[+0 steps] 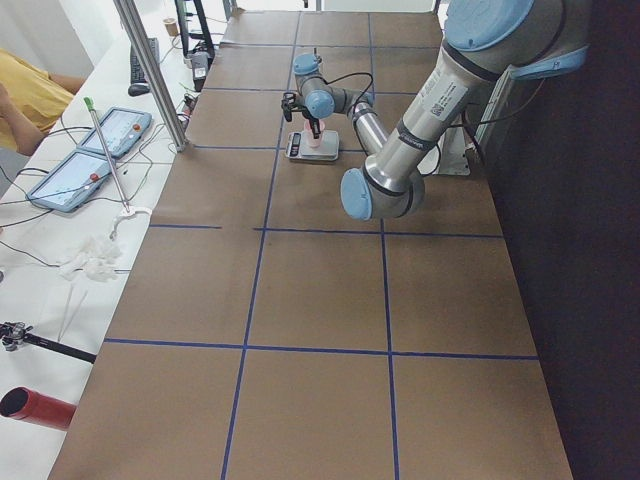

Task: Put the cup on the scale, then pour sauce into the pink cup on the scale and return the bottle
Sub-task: 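Carry the pink cup with the left gripper onto the scale, then release the cup with the left gripper while the right gripper reaches the bottle, then grasp the glass sauce bottle with the right gripper and lift it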

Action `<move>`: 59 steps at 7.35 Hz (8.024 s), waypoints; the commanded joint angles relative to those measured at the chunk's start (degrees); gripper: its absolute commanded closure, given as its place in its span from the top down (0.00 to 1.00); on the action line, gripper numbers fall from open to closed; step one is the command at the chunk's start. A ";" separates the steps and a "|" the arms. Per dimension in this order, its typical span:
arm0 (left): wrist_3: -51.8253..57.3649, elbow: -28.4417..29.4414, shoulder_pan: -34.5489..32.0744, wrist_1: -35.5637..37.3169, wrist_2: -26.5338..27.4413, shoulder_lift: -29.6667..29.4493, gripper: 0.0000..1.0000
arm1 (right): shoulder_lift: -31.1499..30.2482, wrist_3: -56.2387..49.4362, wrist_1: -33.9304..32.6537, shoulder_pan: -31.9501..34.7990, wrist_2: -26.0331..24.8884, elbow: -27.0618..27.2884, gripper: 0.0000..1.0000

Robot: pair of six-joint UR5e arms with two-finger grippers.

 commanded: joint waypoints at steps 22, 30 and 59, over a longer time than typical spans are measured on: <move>3.76 -28.30 -16.96 0.39 -5.45 17.61 0.61 | -17.75 80.26 36.47 -71.46 -77.38 28.05 0.99; 23.93 -29.71 -23.27 6.60 -4.92 24.11 0.61 | -12.92 80.72 50.10 -72.53 -91.85 11.65 0.98; 36.76 -32.43 -29.58 9.53 -4.92 29.55 0.62 | 4.56 61.02 43.39 -68.22 -93.89 12.71 0.00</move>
